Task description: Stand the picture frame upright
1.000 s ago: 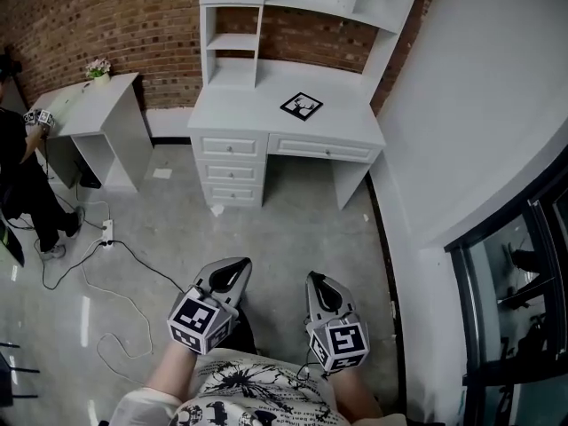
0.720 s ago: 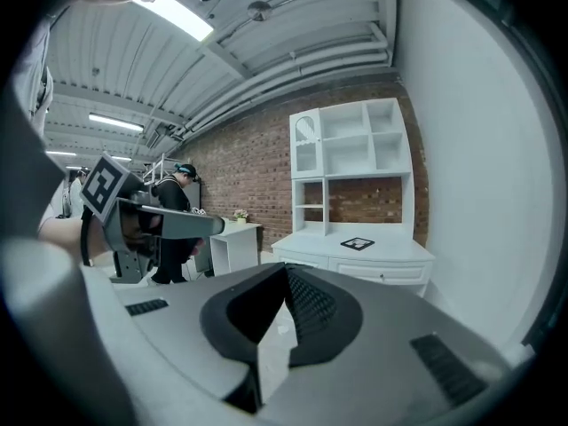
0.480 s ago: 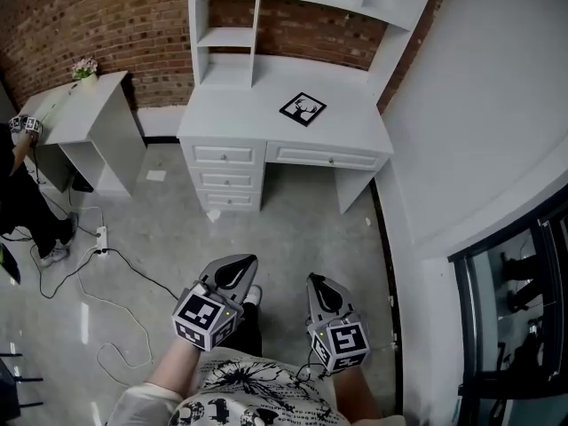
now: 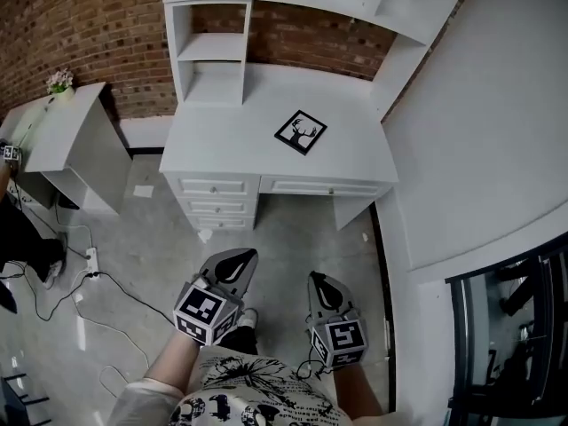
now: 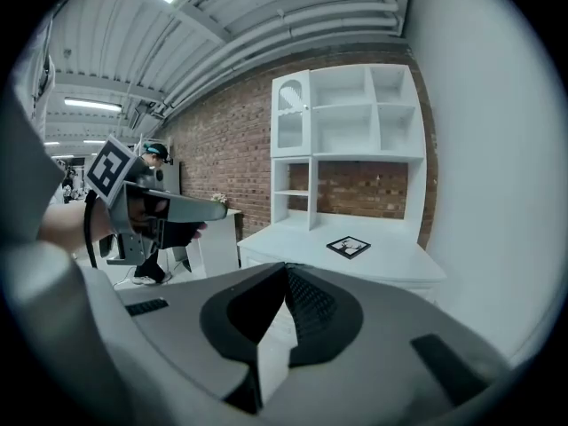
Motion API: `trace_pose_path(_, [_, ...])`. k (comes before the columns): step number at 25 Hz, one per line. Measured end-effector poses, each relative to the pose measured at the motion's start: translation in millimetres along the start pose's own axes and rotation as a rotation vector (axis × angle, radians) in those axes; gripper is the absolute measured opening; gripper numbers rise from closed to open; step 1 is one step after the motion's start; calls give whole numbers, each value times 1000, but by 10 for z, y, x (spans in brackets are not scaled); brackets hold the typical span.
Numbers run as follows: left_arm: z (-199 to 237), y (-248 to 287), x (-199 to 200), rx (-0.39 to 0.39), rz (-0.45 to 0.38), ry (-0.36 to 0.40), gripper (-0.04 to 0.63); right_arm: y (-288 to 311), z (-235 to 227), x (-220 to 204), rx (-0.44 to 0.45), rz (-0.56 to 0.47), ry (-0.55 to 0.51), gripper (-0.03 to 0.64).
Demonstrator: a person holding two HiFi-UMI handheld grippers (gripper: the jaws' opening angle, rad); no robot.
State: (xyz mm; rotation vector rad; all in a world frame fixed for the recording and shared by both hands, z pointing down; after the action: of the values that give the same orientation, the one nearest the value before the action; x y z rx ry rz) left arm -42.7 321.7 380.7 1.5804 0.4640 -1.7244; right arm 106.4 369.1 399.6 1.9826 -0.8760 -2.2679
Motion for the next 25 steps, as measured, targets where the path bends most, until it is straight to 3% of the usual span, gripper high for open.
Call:
trace_pose_path(7, [663, 575, 254, 2, 6, -14, 11, 762, -412, 344, -5, -3, 61, 6])
trace_pose_path(16, [965, 1104, 256, 1, 55, -31, 11, 1321, -834, 440, -4, 7, 88, 6])
trace_pose_path(25, [1401, 1850, 401, 85, 59, -43, 11, 2091, -1483, 653, 63, -8, 48, 6])
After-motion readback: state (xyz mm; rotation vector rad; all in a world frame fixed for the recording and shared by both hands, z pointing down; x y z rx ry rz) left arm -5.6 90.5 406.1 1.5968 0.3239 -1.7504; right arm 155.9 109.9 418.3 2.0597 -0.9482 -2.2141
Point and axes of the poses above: the fingertips, and each gripper's own axes: y forward along the fingers, z to its left, x out of its top, the point moved 3 cm from there along -y, backward along the fingers, and after that the axes turned 1 degree about z, right-handed, at the moved point
